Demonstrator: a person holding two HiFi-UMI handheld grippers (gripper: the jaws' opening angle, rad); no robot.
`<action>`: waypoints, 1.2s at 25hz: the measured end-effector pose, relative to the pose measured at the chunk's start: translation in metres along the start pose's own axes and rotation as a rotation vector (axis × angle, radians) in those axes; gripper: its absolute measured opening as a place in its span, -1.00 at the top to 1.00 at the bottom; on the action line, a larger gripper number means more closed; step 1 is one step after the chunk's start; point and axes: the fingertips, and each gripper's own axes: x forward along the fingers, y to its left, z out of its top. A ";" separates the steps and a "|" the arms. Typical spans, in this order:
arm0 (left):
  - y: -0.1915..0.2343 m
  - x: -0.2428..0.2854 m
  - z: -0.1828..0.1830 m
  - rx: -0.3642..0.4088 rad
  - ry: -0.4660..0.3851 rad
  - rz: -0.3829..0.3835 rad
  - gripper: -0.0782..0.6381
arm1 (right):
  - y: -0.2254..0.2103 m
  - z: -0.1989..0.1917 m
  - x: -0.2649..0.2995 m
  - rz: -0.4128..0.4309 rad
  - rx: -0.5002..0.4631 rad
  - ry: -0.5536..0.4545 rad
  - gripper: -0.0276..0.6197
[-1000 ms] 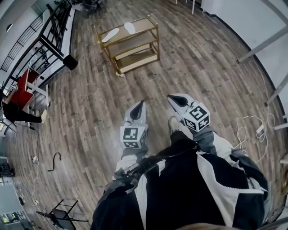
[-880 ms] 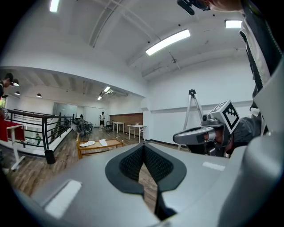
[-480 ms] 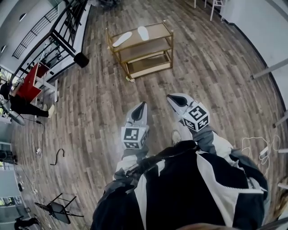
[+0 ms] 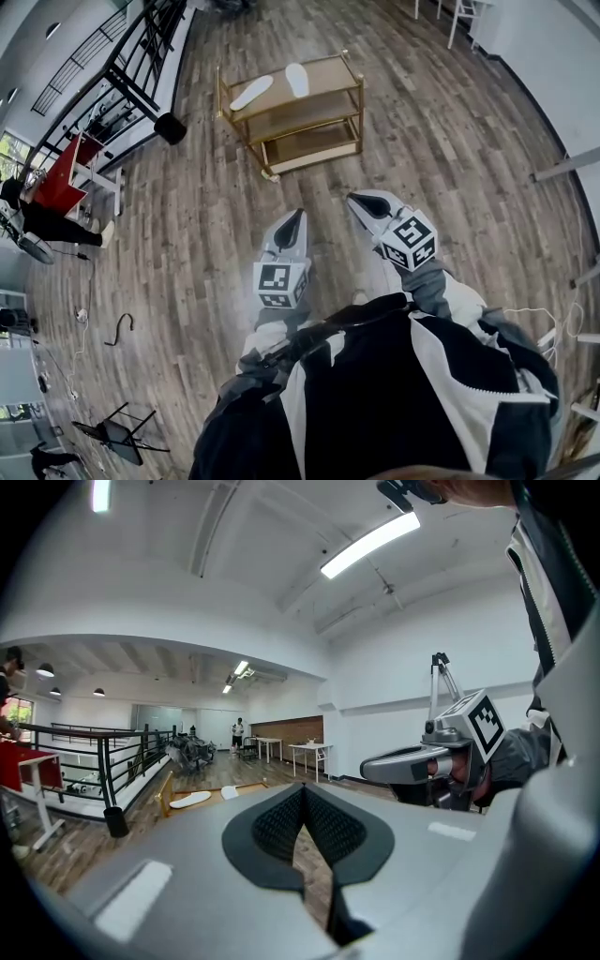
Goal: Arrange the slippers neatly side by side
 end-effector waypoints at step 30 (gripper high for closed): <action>0.162 0.179 0.022 -0.001 -0.029 -0.094 0.74 | -0.152 0.035 0.167 -0.111 -0.009 0.020 0.90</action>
